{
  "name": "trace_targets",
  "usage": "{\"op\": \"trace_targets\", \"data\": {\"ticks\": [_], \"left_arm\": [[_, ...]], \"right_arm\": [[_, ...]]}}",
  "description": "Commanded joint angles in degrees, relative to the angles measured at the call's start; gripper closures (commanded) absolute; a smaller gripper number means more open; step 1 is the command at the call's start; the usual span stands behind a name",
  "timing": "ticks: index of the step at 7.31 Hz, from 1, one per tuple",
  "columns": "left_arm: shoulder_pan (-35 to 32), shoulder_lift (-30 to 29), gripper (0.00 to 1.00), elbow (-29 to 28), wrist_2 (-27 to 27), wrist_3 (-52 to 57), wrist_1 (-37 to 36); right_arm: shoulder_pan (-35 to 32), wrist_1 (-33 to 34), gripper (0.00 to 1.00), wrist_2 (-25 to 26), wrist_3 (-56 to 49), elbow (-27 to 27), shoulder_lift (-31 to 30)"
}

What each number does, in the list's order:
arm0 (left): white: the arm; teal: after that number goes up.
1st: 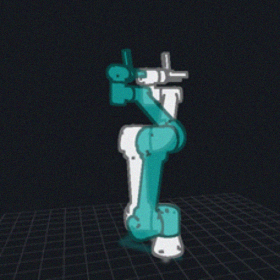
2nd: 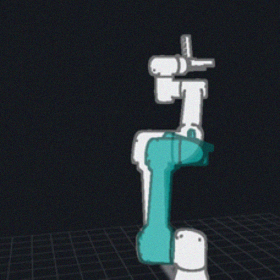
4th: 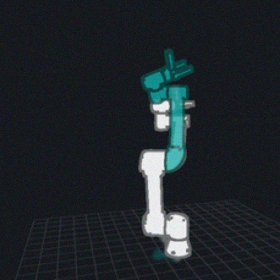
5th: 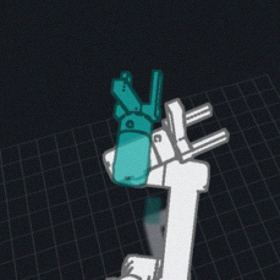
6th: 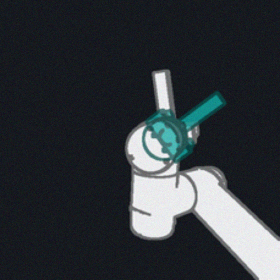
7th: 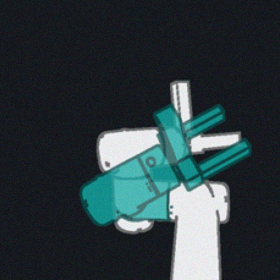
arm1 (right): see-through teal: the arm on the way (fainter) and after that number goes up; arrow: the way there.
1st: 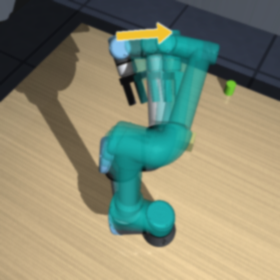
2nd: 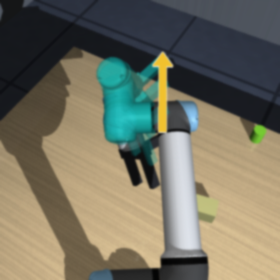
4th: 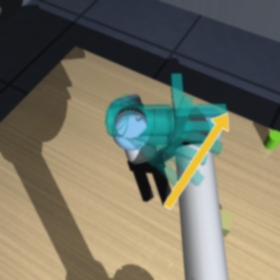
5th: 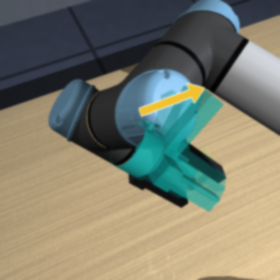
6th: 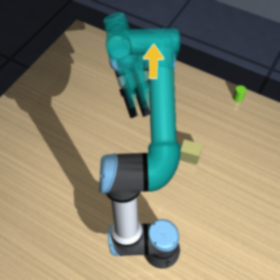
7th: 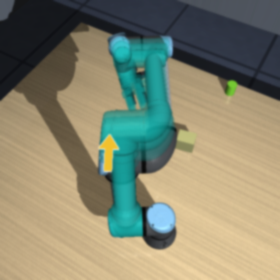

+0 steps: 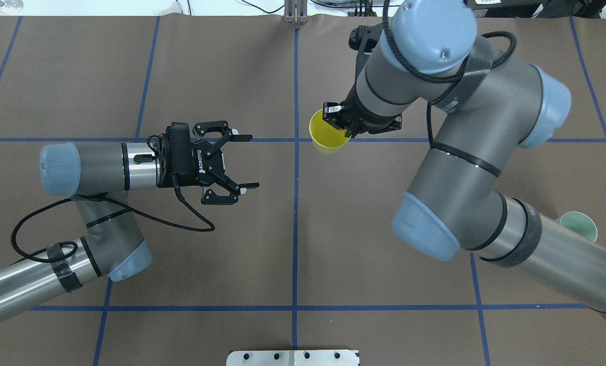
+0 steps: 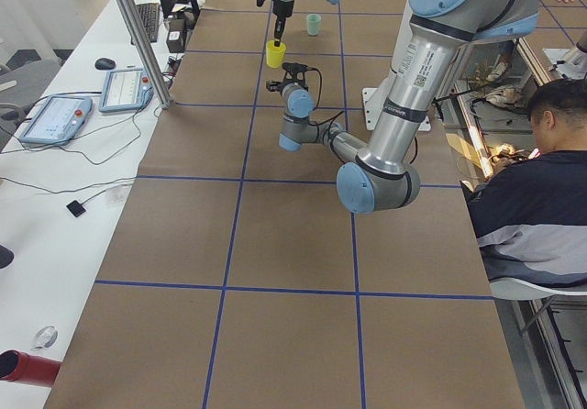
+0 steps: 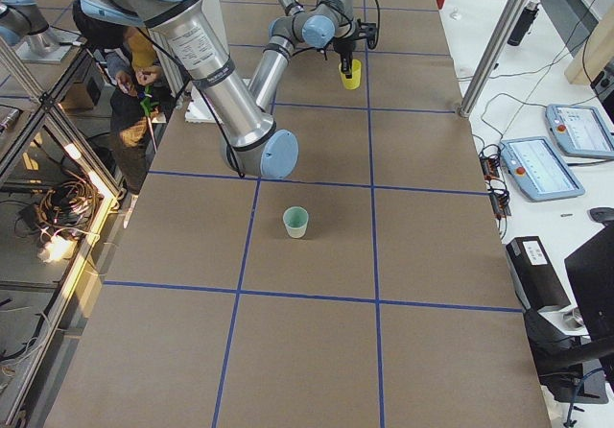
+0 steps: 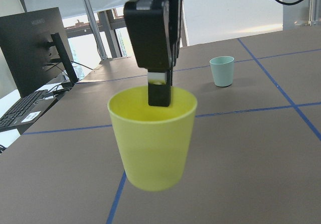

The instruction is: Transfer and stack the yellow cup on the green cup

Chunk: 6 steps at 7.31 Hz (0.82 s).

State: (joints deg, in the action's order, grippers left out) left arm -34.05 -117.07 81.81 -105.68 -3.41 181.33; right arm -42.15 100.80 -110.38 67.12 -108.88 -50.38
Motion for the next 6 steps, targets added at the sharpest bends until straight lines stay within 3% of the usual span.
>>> {"op": "trace_targets", "data": {"ticks": [1, 3, 6], "left_arm": [[-0.5, -0.1, 0.01, -0.2, 5.6, 0.0, -3.1], [-1.4, 0.9, 0.01, 0.1, 14.1, 0.3, -8.2], [-10.6, 6.9, 0.01, 0.4, 13.8, 0.2, -18.3]], "right_arm": [[-7.7, 0.4, 1.00, -3.5, -7.2, 0.2, -3.1], [-11.6, 1.1, 1.00, -4.8, -13.7, 0.1, -6.5], [-14.4, 1.1, 1.00, -5.4, -20.5, 0.1, -8.7]]}}
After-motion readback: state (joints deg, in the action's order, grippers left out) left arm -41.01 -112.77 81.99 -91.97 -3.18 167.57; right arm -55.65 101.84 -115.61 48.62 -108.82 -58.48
